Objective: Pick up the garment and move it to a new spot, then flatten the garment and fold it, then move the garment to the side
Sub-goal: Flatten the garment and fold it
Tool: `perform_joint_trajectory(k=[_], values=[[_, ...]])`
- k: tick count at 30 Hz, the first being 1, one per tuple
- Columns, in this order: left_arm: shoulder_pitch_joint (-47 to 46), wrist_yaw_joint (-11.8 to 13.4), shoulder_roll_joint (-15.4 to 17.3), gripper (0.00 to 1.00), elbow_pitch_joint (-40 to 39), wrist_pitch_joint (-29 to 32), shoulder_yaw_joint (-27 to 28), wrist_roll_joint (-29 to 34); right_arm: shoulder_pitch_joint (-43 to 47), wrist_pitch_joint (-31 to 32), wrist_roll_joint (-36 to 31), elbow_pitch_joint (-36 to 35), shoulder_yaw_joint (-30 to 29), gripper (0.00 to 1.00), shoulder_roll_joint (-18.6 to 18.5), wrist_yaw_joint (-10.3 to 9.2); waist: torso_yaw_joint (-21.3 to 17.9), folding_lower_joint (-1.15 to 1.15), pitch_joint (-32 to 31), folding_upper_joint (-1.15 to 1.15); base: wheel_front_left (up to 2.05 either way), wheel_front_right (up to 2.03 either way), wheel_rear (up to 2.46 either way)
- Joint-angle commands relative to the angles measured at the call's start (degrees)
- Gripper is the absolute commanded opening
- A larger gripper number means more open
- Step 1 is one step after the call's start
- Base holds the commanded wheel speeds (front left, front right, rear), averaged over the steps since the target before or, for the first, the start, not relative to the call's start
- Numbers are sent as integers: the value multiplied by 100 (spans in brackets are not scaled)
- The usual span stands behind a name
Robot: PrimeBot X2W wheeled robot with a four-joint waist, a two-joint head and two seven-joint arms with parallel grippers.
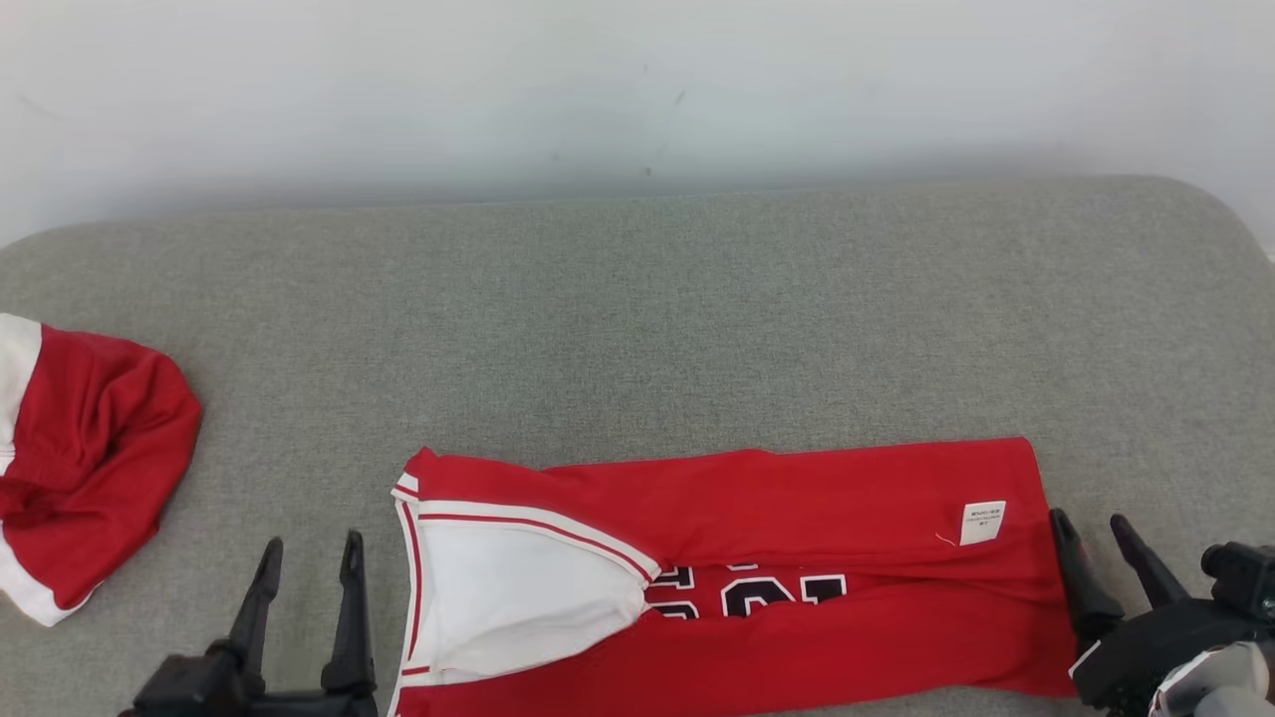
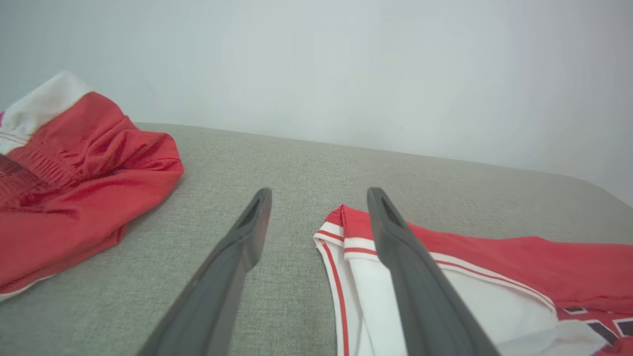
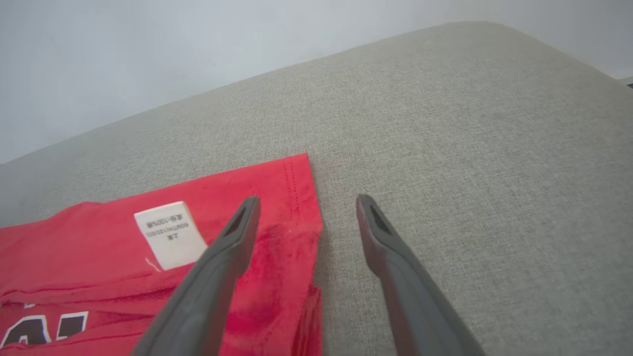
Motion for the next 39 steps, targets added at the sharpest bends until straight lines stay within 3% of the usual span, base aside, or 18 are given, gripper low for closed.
perform_joint_trajectory(k=[1, 9, 19, 20, 21, 23, 30, 39], values=[[214, -4, -110, 100, -79, -14, 134, 231, -16, -2, -45, 117, 28, 100, 83, -13, 11, 0, -22, 0, 0, 0, 0], [443, -324, -649, 100, 33, -15, 902, 763, -379, 103, 23, 963, 329, 100, 386, -14, 87, 0, -62, 0, 0, 0, 0], [467, -569, -844, 100, 344, -15, 1244, 1089, -525, 450, 286, 1556, 840, 100, 517, -13, 202, 0, -98, 0, 0, 0, 0], [458, -582, -851, 100, 354, -15, 1267, 1117, -532, 486, 325, 1551, 909, 89, 524, -13, 202, 0, -99, 0, 0, 0, 0], [450, -590, -856, 100, 362, -15, 1291, 1143, -544, 497, 373, 1544, 958, 37, 518, -5, 201, 0, -99, 0, 0, 0, 0], [449, -607, -866, 100, 396, -15, 1324, 1160, -571, 512, 452, 1528, 1056, 0, 508, -1, 199, 0, -100, 0, 0, 0, 0], [464, -616, -868, 100, 497, -16, 1339, 1054, -660, 449, 651, 1552, 1252, 0, 401, -4, 161, 0, -132, 0, 0, 0, 0], [540, -620, -867, 100, 521, -16, 1223, 1022, -604, 120, 1007, 1943, 910, 0, -270, -16, 141, 0, -226, 0, 0, 0, 0]])
